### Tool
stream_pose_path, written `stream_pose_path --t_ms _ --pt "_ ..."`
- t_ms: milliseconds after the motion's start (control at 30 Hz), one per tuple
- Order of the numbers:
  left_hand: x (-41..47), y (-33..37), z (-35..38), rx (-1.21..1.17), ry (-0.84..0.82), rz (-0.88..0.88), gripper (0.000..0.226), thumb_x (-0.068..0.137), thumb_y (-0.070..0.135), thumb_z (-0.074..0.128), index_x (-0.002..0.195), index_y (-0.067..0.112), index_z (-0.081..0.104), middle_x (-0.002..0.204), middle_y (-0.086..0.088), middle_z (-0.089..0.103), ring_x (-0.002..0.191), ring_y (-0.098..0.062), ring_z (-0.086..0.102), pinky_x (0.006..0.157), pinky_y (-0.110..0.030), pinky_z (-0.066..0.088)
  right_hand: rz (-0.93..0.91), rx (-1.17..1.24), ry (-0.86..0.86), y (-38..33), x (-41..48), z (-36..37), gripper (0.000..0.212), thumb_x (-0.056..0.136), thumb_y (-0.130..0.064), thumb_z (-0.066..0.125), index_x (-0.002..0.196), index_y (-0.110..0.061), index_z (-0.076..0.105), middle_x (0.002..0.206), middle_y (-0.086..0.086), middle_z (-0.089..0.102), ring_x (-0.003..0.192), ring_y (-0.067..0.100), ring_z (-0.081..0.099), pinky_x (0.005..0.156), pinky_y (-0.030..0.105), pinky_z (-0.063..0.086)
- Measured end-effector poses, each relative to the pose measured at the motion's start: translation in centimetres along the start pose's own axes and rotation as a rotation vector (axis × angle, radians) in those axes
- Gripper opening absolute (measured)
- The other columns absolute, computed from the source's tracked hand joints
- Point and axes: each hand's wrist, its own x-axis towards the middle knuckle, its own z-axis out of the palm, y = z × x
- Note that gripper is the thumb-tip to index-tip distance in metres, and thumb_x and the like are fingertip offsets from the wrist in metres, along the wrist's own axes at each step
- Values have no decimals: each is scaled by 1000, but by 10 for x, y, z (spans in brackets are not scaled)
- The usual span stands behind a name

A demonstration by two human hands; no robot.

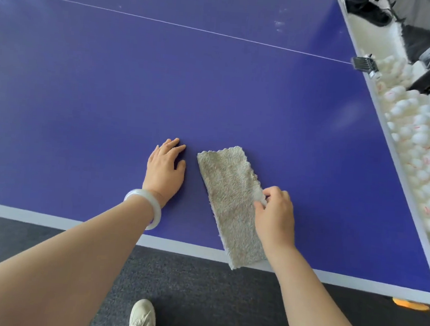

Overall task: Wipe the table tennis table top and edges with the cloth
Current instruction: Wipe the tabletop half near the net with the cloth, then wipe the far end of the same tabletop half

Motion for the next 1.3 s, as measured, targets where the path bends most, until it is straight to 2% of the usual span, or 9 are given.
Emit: stream_pose_path --t_ms 200,367,533,600,733,867,1100,1200,1300 --pt "-77 42 -4 -380 -78 -163 54 92 7 61 144 10 46 152 -3 39 145 -18 28 121 -34 21 -142 -6 -310 -44 -44 19 9 94 -12 63 97 -12 54 106 8 55 102 29 53 75 33 37" --pt "-145 48 -34 -56 48 -236 65 86 15 70 144 18 42 139 -1 38 127 -21 35 107 -30 27 39 389 -527 -62 -82 3 21 89 -22 73 79 -16 55 77 -1 59 69 14 55 52 14 39" --pt "-168 71 -83 -366 18 -334 6 96 23 62 98 26 58 100 7 59 90 -9 59 68 -9 43 104 755 -605 -96 -107 -29 13 86 -14 77 80 -18 66 88 10 70 92 30 67 88 52 54" --pt "-173 74 -107 -575 89 -466 9 95 33 63 90 24 62 89 5 68 80 -11 65 66 -16 52 59 862 -687 -115 -116 -34 16 87 -10 76 77 -21 70 89 9 73 94 31 68 89 51 53" --pt "-192 63 -155 -677 197 -590 33 82 49 75 88 18 64 85 0 70 77 -16 70 78 -44 59 37 1063 -875 -147 -136 -32 13 97 -9 61 105 -3 69 109 20 73 105 33 70 88 41 57" --pt "-214 38 -193 -532 185 -572 25 85 37 74 80 14 67 75 1 71 74 -16 70 78 -42 59 14 981 -935 -179 -165 -17 20 102 -9 53 113 -3 68 109 19 73 103 30 71 86 38 57" --pt "-261 -29 -257 -332 235 -445 20 95 17 59 76 12 65 67 1 65 63 -10 56 60 -23 42 -139 685 -882 -262 -224 27 11 96 -13 63 92 -15 74 84 0 77 82 15 73 65 23 56" --pt "-288 -81 -297 -427 446 -541 23 94 16 57 72 17 60 62 5 59 59 -2 50 55 -14 38 -206 664 -1005 -313 -246 51 15 96 -6 63 87 -11 74 83 4 76 80 17 73 70 30 59" --pt "-328 -173 -349 -519 646 -848 23 94 12 56 72 11 63 65 6 60 68 -13 53 64 -31 41 -106 578 -894 -360 -256 91 26 92 8 59 70 -7 61 74 11 67 69 23 66 64 32 55"
